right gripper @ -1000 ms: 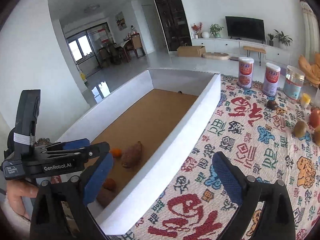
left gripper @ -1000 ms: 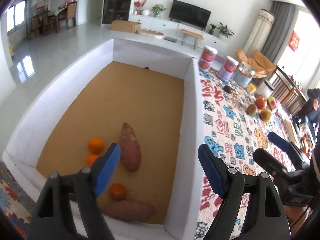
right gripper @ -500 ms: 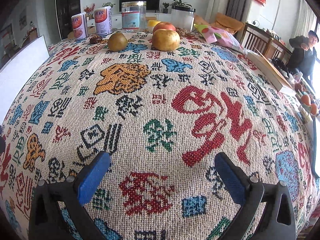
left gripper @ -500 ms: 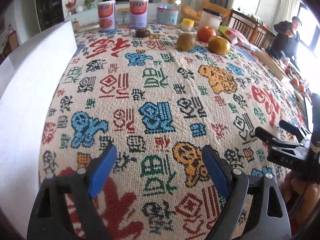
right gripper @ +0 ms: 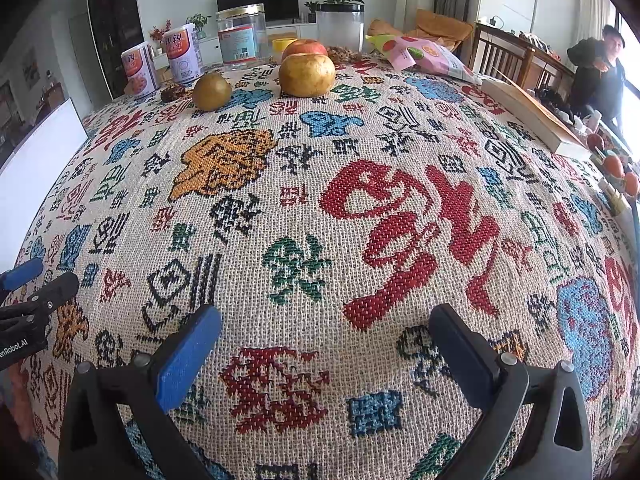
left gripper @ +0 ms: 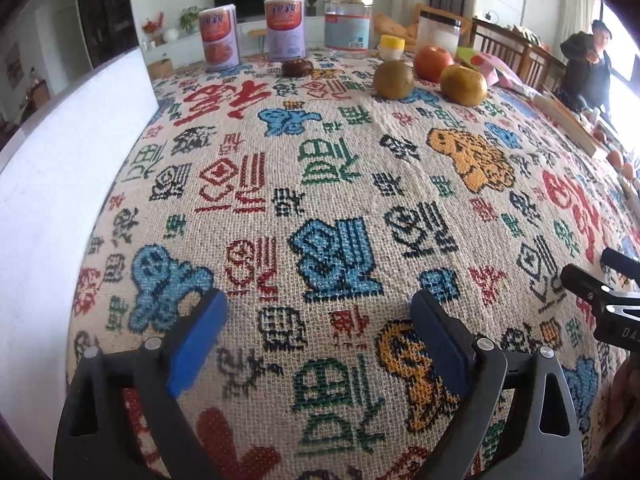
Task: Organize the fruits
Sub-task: 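Move the left tool to the brown round fruit and close on it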
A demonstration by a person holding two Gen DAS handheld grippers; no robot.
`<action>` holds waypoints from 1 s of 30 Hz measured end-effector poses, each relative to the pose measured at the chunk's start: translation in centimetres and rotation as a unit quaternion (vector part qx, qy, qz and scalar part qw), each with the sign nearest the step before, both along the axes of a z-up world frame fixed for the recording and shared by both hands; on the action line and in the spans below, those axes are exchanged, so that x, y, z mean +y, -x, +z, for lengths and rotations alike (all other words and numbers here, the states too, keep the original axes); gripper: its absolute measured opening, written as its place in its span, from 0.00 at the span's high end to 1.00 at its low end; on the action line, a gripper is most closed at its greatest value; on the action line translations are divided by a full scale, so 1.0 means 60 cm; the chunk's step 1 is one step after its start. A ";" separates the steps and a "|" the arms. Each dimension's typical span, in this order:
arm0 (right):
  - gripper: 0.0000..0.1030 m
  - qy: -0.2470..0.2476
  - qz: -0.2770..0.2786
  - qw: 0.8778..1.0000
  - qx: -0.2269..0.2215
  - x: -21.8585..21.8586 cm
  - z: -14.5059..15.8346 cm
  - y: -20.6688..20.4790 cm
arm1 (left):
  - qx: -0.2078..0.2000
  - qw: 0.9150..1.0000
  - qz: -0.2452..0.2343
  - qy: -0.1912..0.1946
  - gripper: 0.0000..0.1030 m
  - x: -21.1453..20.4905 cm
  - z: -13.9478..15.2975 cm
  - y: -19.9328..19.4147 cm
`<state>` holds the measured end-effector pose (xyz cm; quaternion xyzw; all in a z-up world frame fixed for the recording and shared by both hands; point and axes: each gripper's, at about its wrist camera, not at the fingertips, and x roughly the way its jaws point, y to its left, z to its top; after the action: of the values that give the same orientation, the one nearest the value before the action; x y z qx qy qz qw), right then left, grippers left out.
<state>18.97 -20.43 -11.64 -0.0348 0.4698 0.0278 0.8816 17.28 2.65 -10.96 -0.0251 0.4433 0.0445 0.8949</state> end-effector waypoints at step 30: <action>0.00 -0.003 0.000 1.000 -0.001 -0.003 0.001 0.000 | 0.001 1.000 -0.001 -0.002 0.07 -0.001 -0.001 0.000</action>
<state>18.99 -20.58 -11.61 -0.0320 0.4692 0.0293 0.8821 17.29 2.57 -11.02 -0.0231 0.4442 0.0444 0.8945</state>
